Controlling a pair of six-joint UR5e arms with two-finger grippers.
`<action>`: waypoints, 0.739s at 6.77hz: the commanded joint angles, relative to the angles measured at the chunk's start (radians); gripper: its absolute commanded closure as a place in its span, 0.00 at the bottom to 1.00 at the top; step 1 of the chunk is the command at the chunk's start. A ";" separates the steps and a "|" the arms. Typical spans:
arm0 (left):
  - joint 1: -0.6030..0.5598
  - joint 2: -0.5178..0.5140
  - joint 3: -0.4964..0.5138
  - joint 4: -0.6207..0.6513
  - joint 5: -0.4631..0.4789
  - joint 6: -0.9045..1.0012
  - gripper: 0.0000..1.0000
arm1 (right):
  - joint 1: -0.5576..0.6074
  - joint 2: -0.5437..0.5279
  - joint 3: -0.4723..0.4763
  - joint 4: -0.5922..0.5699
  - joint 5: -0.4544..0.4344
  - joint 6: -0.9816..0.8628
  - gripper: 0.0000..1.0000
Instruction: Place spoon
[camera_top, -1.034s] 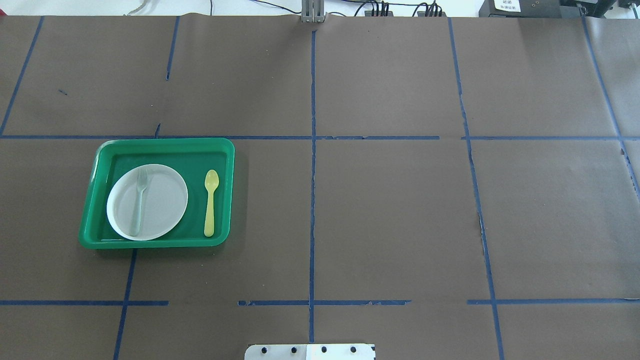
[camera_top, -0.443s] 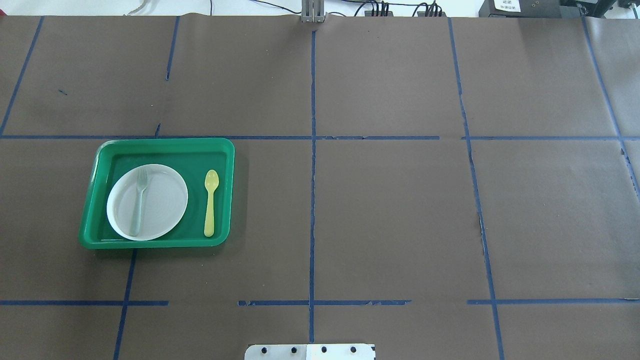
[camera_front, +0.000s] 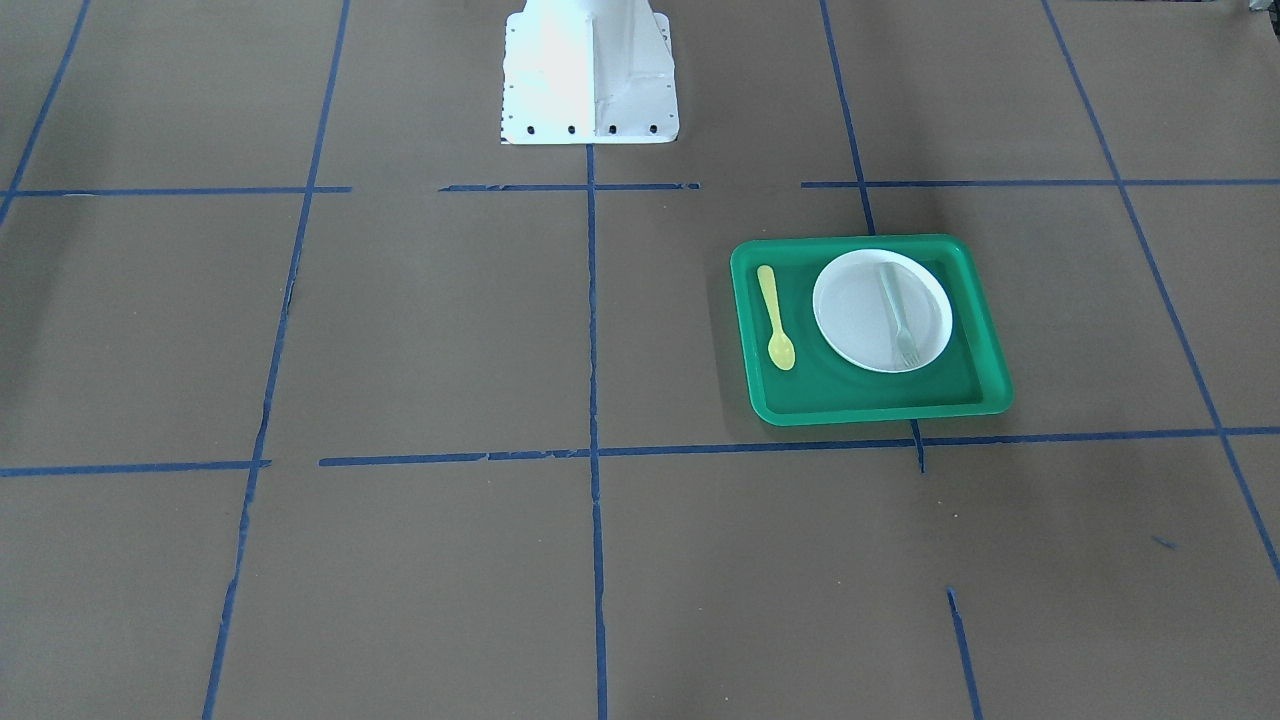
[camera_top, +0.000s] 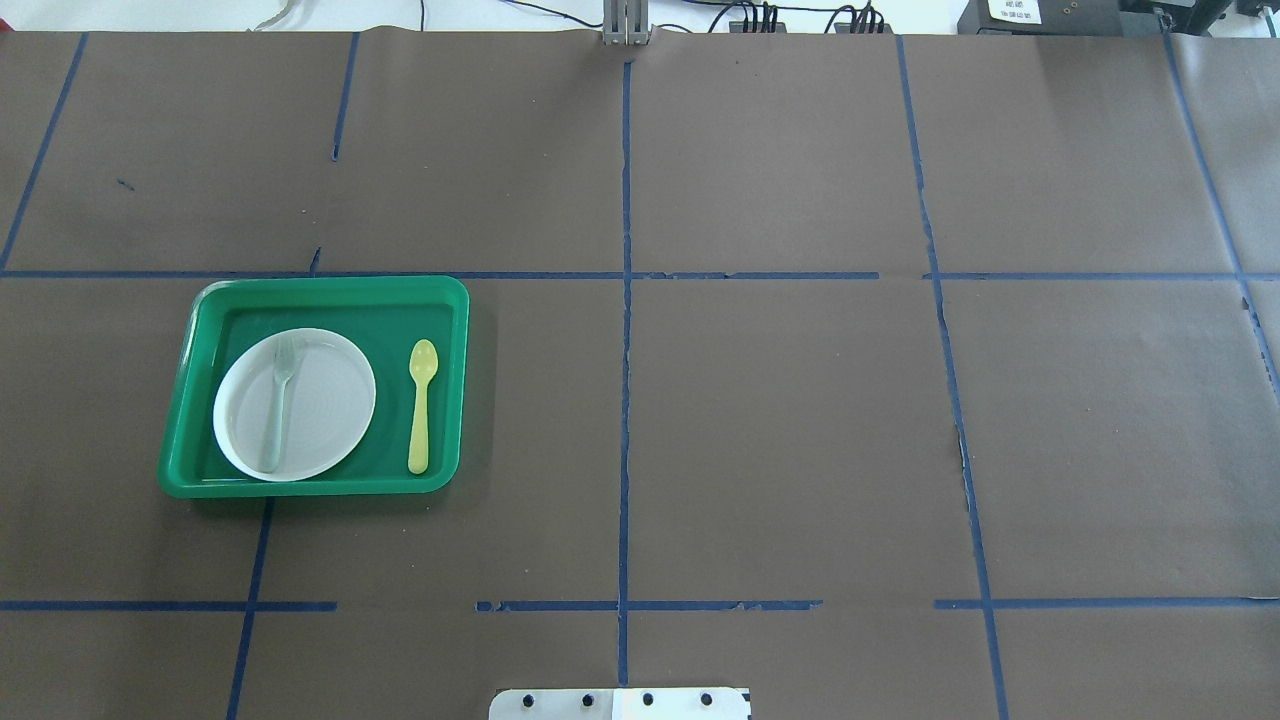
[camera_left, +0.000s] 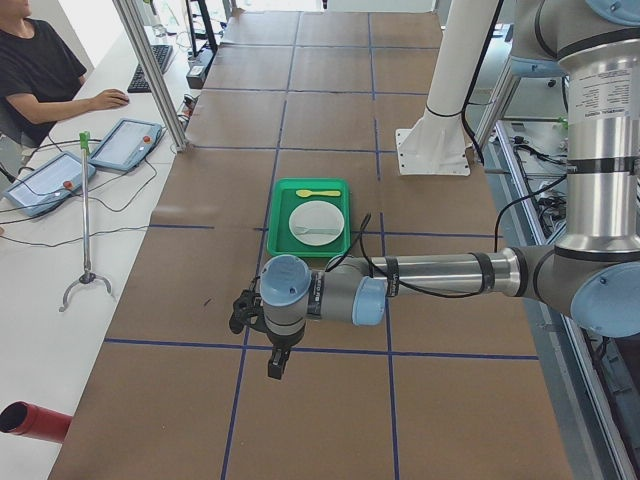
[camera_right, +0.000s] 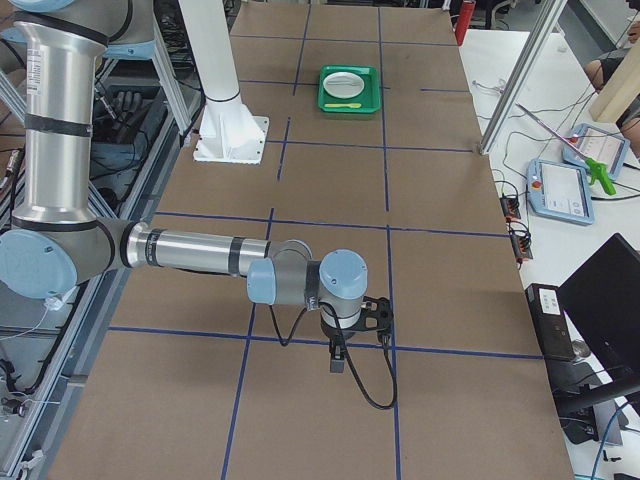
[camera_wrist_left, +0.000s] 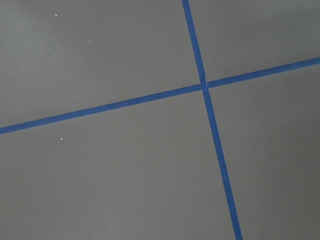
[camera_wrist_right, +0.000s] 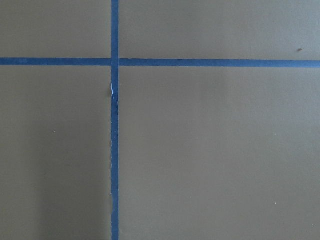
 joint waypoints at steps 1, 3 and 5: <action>-0.002 0.000 -0.005 0.029 -0.007 -0.001 0.00 | 0.000 0.000 0.000 0.000 0.000 0.001 0.00; -0.002 0.000 -0.001 0.066 -0.036 0.000 0.00 | 0.000 0.000 0.000 0.000 0.000 0.001 0.00; -0.002 0.002 0.004 0.067 -0.036 0.000 0.00 | 0.000 0.000 0.000 0.000 0.000 0.001 0.00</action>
